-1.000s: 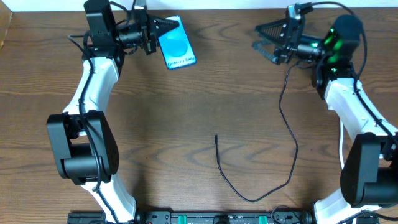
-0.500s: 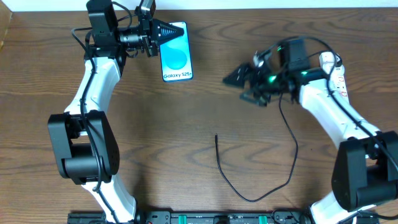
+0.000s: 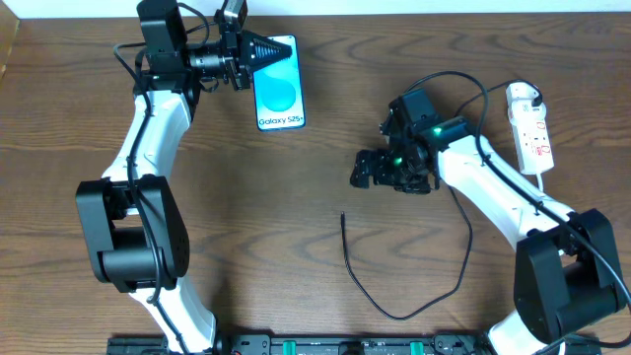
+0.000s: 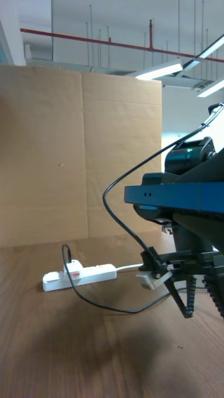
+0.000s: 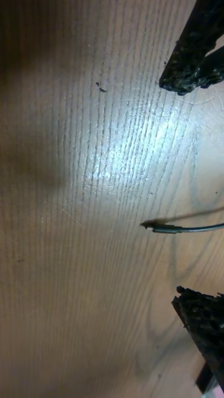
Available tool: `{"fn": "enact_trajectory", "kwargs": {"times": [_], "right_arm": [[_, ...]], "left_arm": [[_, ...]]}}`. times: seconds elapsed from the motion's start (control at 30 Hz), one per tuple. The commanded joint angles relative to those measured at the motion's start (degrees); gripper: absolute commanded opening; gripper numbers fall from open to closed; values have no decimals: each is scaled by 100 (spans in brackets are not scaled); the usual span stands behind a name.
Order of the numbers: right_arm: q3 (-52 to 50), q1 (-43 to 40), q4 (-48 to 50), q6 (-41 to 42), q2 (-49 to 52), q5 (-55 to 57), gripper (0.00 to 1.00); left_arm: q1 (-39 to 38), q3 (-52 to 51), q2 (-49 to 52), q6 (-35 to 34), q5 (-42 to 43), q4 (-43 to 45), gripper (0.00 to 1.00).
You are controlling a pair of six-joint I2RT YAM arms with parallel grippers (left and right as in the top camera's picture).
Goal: Plug charger to phone and switch on socket
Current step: 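Move the right gripper down to the black cable's connector end, then close the right gripper on the cable's connector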
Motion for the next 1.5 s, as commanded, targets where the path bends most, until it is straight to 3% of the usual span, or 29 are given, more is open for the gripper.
{"fn": "enact_trajectory", "kwargs": {"times": [0.0, 0.23, 0.6, 0.9, 1.1, 1.2, 1.47], "right_arm": [[31, 96, -7, -114, -31, 181, 99], [31, 201, -2, -74, -31, 181, 99], [28, 791, 42, 737, -28, 219, 95], [28, 1589, 87, 1585, -26, 1591, 94], [28, 1912, 256, 1661, 50, 2063, 91], [28, 1987, 275, 1661, 197, 2140, 83], [28, 1998, 256, 1703, 715, 1657, 74]], "left_arm": [[7, 114, -157, 37, 116, 28, 7], [7, 114, -157, 37, 114, 28, 7], [-96, 103, -157, 39, 85, 28, 7], [-197, 103, -157, 37, -37, 28, 7], [-197, 103, -157, 37, -35, 28, 7], [-197, 103, -157, 37, -37, 28, 7], [-197, 103, -157, 35, -35, 28, 7]]}}
